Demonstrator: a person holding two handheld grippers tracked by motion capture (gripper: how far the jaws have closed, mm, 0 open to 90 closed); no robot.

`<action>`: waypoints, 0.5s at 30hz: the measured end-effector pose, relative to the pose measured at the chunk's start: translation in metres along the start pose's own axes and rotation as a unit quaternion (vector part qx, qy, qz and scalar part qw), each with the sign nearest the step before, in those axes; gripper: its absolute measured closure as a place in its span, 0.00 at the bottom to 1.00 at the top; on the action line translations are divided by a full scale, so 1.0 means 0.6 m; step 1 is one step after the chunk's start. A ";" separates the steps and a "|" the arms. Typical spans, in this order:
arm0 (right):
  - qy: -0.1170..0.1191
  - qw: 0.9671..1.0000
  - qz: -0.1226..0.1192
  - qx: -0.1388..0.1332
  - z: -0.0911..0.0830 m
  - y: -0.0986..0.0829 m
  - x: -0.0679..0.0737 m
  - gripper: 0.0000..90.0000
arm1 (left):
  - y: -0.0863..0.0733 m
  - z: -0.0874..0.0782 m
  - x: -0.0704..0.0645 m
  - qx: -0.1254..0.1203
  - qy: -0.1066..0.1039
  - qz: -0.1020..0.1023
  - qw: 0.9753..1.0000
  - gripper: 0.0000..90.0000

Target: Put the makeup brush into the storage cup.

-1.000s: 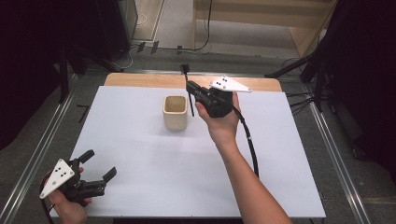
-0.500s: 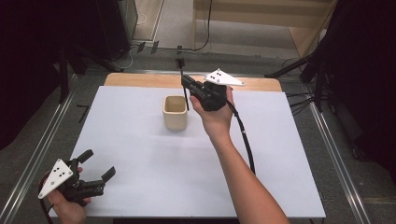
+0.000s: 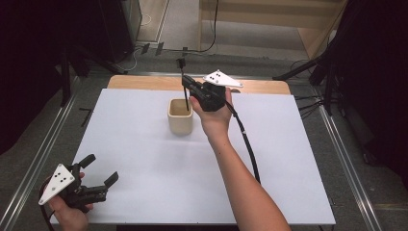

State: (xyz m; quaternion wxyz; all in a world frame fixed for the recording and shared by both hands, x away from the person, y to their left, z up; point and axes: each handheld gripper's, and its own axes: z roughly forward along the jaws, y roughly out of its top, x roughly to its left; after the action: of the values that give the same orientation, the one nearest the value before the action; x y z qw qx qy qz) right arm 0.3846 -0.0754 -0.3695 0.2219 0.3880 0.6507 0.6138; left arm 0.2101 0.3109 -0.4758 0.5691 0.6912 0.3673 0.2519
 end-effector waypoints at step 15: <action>-0.015 1.000 -0.006 0.000 0.036 -0.029 -0.007 0.97 | 0.000 -0.002 0.002 -0.003 0.000 -0.003 1.000 0.00</action>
State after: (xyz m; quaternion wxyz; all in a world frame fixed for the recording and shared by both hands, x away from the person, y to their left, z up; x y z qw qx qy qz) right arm 0.3998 -0.0641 -0.3902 0.2357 0.3934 0.6494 0.6066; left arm 0.2102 0.3126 -0.4757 0.5716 0.6885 0.3686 0.2516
